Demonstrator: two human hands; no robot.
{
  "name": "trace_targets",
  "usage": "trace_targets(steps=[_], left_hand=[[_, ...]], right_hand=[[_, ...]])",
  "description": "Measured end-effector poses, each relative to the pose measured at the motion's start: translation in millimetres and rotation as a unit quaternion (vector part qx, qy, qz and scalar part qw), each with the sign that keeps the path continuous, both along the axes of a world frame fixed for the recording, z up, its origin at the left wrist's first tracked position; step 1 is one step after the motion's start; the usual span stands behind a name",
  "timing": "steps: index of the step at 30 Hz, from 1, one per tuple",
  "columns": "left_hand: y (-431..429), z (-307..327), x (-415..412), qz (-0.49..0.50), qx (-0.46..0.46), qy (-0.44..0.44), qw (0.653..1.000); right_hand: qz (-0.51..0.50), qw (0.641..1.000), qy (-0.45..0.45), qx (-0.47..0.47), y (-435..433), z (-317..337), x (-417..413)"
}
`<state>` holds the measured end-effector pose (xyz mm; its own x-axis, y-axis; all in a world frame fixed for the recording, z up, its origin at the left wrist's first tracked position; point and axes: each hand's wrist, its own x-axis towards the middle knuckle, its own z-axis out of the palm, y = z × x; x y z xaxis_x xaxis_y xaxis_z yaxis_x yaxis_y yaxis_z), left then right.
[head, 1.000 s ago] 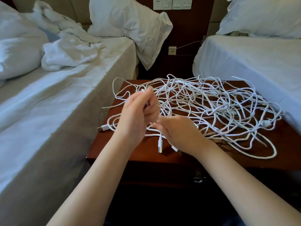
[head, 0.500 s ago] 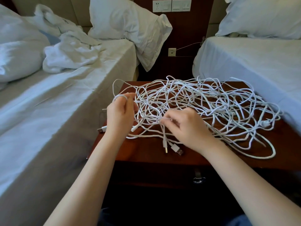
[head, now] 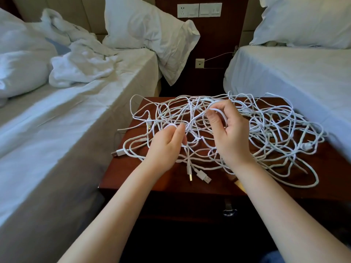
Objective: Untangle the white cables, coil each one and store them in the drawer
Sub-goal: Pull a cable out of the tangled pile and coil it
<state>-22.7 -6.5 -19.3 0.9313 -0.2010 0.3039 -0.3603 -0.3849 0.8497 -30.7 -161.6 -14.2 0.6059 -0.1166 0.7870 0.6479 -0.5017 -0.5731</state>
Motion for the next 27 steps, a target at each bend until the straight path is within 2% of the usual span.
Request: trace_targets(steps=[6, 9, 14, 17, 22, 25, 27], left_hand=[[-10, 8, -7, -0.098, 0.062, 0.120, 0.986], [-11, 12, -13, -0.194, -0.003, 0.176, 0.965], [-14, 19, -22, -0.265, -0.157, 0.171, 0.936], [-12, 23, -21, -0.259, -0.262, 0.139, 0.919], [-8, 28, -14, -0.208, -0.384, 0.089, 0.895], [-2, 29, -10, -0.186, -0.432, 0.069, 0.880], [0, 29, -7, -0.147, -0.447, 0.043, 0.881]], right_hand=[[0.002, 1.000, -0.008, 0.019, 4, 0, 3], [0.006, 1.000, 0.016, 0.010, 6, 0, 5], [0.077, 0.983, 0.161, -0.031, 0, -13, 13], [0.105, 0.965, 0.224, -0.090, 3, -21, 15], [0.075, 0.966, 0.110, -0.221, 19, -17, 8], [0.057, 0.955, 0.107, -0.272, 23, -17, 3], [0.043, 0.939, 0.110, -0.323, 24, -18, 1]])
